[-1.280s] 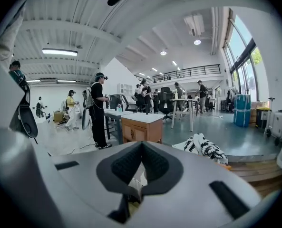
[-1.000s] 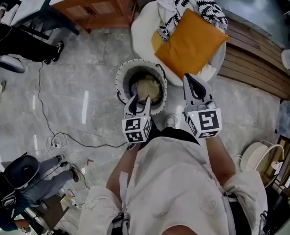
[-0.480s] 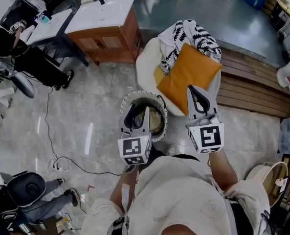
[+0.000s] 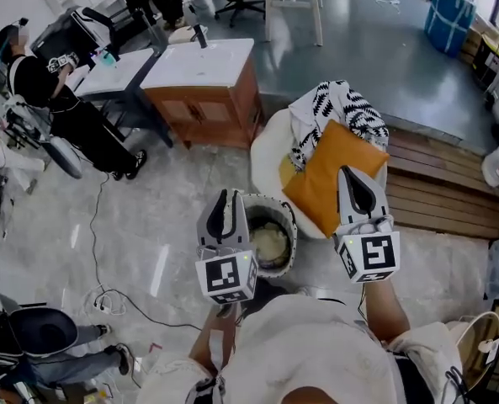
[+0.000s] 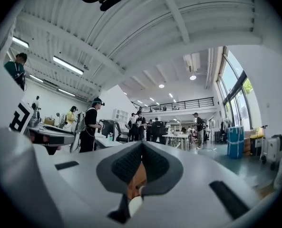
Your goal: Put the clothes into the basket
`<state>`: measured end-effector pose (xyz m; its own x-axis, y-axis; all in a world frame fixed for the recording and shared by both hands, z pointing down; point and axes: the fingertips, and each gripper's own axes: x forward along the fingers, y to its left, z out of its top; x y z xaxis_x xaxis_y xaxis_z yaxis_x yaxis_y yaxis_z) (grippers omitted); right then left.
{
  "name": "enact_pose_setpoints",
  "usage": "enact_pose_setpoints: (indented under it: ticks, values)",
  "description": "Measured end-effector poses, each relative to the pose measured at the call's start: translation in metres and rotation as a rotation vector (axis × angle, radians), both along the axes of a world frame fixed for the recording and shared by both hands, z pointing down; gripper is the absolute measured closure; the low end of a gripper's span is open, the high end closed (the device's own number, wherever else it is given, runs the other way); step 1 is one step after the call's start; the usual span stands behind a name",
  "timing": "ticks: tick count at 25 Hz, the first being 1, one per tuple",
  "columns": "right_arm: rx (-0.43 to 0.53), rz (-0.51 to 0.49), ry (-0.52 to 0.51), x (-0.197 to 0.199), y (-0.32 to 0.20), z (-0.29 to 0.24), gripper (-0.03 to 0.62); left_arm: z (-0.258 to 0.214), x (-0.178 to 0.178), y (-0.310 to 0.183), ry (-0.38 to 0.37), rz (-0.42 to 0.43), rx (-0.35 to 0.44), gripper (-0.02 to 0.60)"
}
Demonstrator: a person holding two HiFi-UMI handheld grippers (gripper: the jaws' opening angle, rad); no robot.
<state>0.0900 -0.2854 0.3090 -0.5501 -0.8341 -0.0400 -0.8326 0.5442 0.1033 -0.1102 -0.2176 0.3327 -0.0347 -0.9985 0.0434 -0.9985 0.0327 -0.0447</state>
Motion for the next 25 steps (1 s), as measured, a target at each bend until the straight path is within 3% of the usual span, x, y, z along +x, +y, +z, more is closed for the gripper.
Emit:
enact_pose_setpoints:
  ticks: [8,16,25]
  values:
    - [0.007,-0.005,-0.052,0.005,0.008,-0.009,0.606,-0.007,-0.001,0.012,-0.003,-0.019,0.041,0.572]
    - [0.059,-0.031,-0.025,-0.007,0.017,-0.010,0.606,-0.003,-0.010,0.025,0.000,-0.051,0.050,0.572]
    - [0.045,-0.043,-0.046,-0.011,0.010,-0.007,0.606,-0.003,-0.014,0.021,-0.003,-0.071,0.058,0.572]
